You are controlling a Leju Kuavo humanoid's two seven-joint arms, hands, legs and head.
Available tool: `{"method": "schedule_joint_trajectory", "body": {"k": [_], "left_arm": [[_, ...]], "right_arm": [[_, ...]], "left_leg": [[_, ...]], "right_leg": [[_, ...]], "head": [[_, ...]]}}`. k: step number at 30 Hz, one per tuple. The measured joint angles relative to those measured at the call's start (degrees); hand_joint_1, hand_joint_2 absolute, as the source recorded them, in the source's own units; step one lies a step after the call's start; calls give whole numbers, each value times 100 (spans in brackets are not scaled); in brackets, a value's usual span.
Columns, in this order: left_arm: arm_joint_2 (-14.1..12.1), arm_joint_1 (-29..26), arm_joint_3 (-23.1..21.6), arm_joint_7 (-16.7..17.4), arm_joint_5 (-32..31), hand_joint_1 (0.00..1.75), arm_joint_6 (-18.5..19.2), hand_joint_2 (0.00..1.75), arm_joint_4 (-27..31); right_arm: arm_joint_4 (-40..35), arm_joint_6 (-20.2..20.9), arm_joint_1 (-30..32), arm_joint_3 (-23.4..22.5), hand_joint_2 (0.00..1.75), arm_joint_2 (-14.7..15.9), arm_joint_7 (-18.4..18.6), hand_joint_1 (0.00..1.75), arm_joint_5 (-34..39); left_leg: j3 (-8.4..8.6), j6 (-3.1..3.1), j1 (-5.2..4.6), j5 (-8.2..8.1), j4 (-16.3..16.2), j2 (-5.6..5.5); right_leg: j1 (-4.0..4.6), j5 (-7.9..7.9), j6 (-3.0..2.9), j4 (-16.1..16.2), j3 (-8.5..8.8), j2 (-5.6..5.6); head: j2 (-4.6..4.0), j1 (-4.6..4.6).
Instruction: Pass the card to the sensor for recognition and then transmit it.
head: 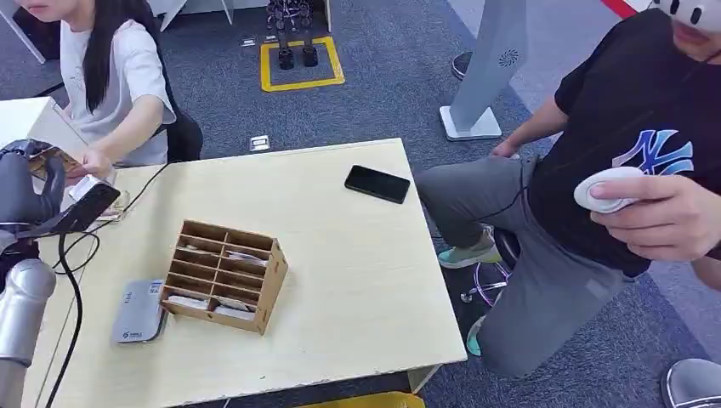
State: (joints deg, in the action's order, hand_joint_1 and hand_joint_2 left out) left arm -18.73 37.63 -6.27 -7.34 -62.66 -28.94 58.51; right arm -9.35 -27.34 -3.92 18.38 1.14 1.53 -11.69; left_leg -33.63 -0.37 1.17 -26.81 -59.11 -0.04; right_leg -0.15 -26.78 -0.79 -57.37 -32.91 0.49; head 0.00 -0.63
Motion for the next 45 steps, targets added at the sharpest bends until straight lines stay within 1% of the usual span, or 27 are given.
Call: {"method": "schedule_joint_trajectory", "body": {"k": [1, 2, 3, 7, 12, 14, 16, 18, 20, 22, 25, 29, 31, 33, 34, 35, 37, 38, 39, 40, 41, 42, 43, 44, 45], "left_arm": [[20, 0, -7, -17, 15, 129, -2, 175, -46], [35, 0, -9, -42, 35, 17, -4, 175, -81], [50, 0, -9, -70, 41, 0, -4, 175, -116], [79, 2, -9, -85, 72, 0, -39, 175, -177], [72, -38, -9, -194, 260, 0, -267, 175, -190], [37, -137, -7, -210, 371, 0, -388, 175, -179], [-66, -464, 46, -315, 586, 0, -641, 175, -34], [-162, -1042, 257, -476, 899, 0, -955, 175, 301], [-186, -1556, 576, -711, 1106, 0, -1056, 175, 578], [-188, -1893, 834, -824, 1134, 0, -1062, 175, 750], [-184, -2110, 1088, -896, 1115, 0, -1045, 175, 912], [-184, -2208, 1211, -898, 1073, 0, -1036, 175, 1023], [-186, -2269, 1278, -757, 1053, 0, -1060, 175, 1060], [-238, -2510, 1485, -658, 1150, 0, -1067, 175, 1119], [-284, -2682, 1766, -714, 1252, 0, -1067, 175, 1143], [-330, -2843, 2152, -882, 1460, 0, -1067, 175, 1118], [-441, -3001, 2959, -1337, 2118, 0, -1058, 175, 821], [-535, -3034, 3420, -1629, 2538, 0, -1054, 175, 488], [-671, -3066, 3860, -1850, 2889, 0, -1018, 175, 99], [-795, -3098, 4347, -2021, 3222, 0, -975, 175, -353], [-870, -3130, 4795, -2046, 3368, 0, -990, 175, -767], [-929, -3160, 5291, -1822, 3243, 0, -1030, 175, -1157], [-936, -3162, 5674, -1610, 3105, 0, -1056, 175, -1472], [-904, -3181, 6130, -1175, 2716, 0, -1071, 175, -1739], [-788, -3197, 6524, -800, 2145, 0, -1078, 175, -1808]], "right_arm": [[0, -2, 1, 2, 175, 0, -4, 0, 0], [0, -7, 0, 2, 175, 0, -7, 0, 0], [0, -7, 1, 4, 175, 0, -9, 0, 0], [0, -9, 1, 4, 175, 0, -9, 0, 0], [0, -18, 4, 4, 175, 0, -6, 0, 18], [0, -26, 5, 4, 175, 0, 7, 0, 35], [0, -33, 13, 4, 175, 0, 26, 0, 66], [0, -42, 40, 2, 175, 0, 57, 0, 118], [2, -44, 83, 2, 175, 0, 81, 0, 120], [2, -46, 99, 2, 175, 0, 83, 0, 120], [2, -46, 88, 2, 175, 0, 85, 0, 118], [4, -46, 91, 2, 175, 0, 85, 0, 118], [4, -50, 88, 0, 175, 0, 92, 0, 122], [4, -79, 89, -13, 175, 0, 94, 0, 142], [4, -107, 94, -31, 175, 0, 87, 0, 179], [4, -129, 105, -46, 175, 0, 81, 0, 221], [7, -151, 134, -83, 175, 0, 77, 0, 223], [7, -153, 140, -109, 175, 0, 77, 0, 223], [9, -153, 139, -136, 175, 0, 74, 0, 221], [9, -151, 137, -146, 175, 0, 77, 0, 221], [9, -153, 140, -153, 175, 2, 77, 0, 221], [9, -153, 146, -168, 175, 2, 81, 0, 223], [9, -155, 150, -179, 175, 2, 85, 0, 227], [9, -155, 148, -194, 175, 2, 90, 0, 243], [9, -160, 143, -214, 175, 2, 94, 0, 289]], "left_leg": [[-1, 0, 0, 0, 0, 0], [-1, 0, 0, 0, 0, 1], [-1, 0, 0, 0, 0, 1], [-2, 0, 0, 0, 0, 1], [-6, 0, 0, 0, 0, 0], [-8, 0, 0, -1, 2, 1], [-6, -2, 0, -4, 5, 18], [9, -11, -2, -16, 7, 38], [6, -12, 0, -19, 7, 38], [-1, -11, 1, -19, 7, 23], [-7, -11, 1, -18, 7, 8], [-7, -11, 1, -14, 7, 8], [-8, -11, 0, -14, 7, 8], [-5, -14, 0, -20, 10, 21], [4, -21, 0, -27, 11, 43], [6, -24, 2, -33, 11, 57], [4, -24, 3, -36, 13, 62], [8, -25, 3, -37, 18, 61], [6, -27, 3, -38, 23, 61], [14, -28, 4, -40, 25, 64], [18, -36, 4, -46, 26, 65], [18, -35, 4, -47, 26, 62], [16, -35, 3, -47, 27, 48], [17, -34, 1, -47, 26, 35], [17, -32, 1, -49, 26, 21]], "right_leg": [[0, 0, 0, 0, 0, 0], [0, 0, 0, 0, 0, 1], [0, 0, 0, 0, 0, 1], [0, 0, 0, 0, 0, 0], [0, 0, 0, 0, 0, 0], [0, 0, 0, -2, 2, 1], [0, 0, -1, -5, 3, 20], [-2, -4, 0, -5, 2, 42], [-1, -14, -1, -4, -6, 46], [0, -19, 3, -4, -9, 30], [0, -20, 2, -4, -6, 11], [-1, -17, 3, -4, -3, 10], [-1, -15, 2, -6, 4, 9], [-1, -16, 1, -11, 11, 22], [-1, -16, 1, -12, 6, 46], [1, -17, 0, -12, 0, 65], [1, -23, -4, -13, -6, 70], [1, -30, -12, -14, -5, 71], [2, -33, -17, -14, -5, 71], [3, -37, -22, -14, -6, 73], [3, -43, -24, -14, -7, 75], [3, -47, -23, -14, -7, 70], [1, -55, -21, -14, -5, 56], [0, -61, -13, -13, -4, 44], [-1, -65, -12, -12, -5, 31]], "head": [[0, 0], [0, 0], [0, 0], [0, -2], [0, -2], [0, -2], [0, 0], [0, 2], [0, 0], [0, -2], [0, 0], [0, 0], [0, -2], [0, -2], [0, 2], [0, 0], [0, 2], [0, -4], [0, 2], [0, 2], [0, 0], [0, 2], [0, 0], [0, 2], [0, 9]]}}
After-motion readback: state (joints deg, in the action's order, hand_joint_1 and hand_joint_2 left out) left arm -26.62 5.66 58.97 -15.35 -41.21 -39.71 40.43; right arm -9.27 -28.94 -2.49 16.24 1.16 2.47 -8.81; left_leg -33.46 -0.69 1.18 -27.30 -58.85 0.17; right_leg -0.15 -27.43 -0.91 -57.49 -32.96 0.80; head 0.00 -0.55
